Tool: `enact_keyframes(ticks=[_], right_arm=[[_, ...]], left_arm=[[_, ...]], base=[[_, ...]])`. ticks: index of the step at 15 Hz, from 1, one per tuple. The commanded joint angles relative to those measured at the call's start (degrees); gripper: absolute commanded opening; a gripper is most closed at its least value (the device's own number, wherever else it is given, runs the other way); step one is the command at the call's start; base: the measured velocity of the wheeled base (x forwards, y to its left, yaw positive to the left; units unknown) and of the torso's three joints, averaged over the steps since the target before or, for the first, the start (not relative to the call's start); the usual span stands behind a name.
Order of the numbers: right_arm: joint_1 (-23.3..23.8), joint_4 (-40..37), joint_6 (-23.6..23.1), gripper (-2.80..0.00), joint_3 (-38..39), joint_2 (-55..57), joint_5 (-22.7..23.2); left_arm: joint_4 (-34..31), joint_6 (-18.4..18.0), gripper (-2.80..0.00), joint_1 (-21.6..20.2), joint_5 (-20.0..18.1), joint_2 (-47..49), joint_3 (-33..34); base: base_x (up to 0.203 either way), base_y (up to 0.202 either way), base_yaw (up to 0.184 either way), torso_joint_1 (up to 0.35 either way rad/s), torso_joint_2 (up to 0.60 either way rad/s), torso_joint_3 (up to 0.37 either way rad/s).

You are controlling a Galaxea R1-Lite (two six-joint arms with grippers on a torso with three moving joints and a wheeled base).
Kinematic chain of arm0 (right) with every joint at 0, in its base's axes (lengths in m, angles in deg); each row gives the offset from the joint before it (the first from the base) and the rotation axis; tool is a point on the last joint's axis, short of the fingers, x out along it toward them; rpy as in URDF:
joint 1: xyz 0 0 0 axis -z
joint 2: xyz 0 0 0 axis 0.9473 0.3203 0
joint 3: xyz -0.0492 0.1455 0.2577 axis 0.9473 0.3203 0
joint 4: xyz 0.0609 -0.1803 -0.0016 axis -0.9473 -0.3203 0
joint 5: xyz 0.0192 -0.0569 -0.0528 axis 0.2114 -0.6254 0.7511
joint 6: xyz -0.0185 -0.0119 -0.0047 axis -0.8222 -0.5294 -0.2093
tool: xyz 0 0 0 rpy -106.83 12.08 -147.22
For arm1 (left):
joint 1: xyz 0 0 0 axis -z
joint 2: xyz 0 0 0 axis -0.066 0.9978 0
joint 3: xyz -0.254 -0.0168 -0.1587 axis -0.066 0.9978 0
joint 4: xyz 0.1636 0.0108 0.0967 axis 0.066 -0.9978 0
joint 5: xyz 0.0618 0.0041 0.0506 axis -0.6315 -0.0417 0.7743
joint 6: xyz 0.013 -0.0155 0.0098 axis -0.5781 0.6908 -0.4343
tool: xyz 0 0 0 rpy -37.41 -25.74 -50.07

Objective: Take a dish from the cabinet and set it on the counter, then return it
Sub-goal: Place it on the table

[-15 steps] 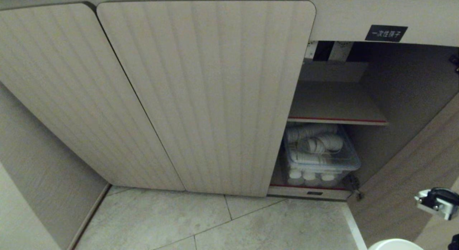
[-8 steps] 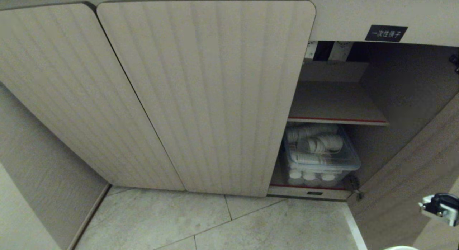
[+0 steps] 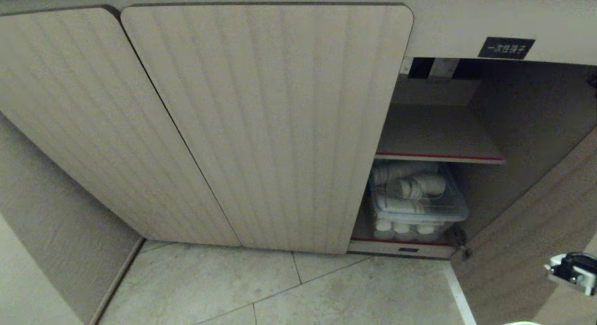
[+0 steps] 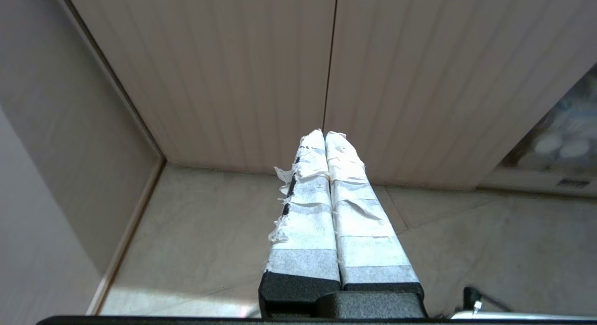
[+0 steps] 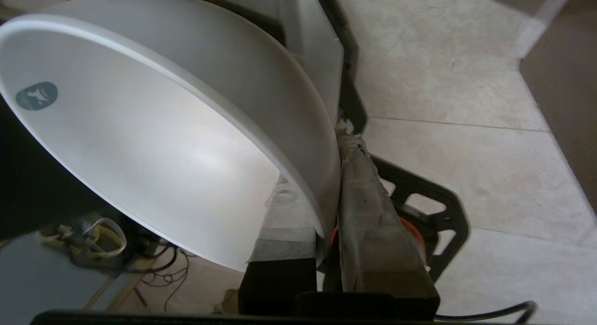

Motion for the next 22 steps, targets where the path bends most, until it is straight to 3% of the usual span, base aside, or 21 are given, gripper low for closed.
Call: enact_keyframes(ticks=[1,22], right_arm=[[-0.19,-0.28,0.01,-2.8,0.1,0.08,-0.56],[-0.1,-0.36,0.01,-2.8,-0.07,0.06,-0.83]], left_arm=[[0.21,0.03,-2.8,-0.02,0.0,-0.02,0.05],[0.21,0.03,-2.8,-0.02,0.0,-0.02,-0.04]], base=[[0.0,0.0,0.0,0.105,-0.29,-0.338],[0.0,0.0,0.0,0.172,-0.5,-0.302]])
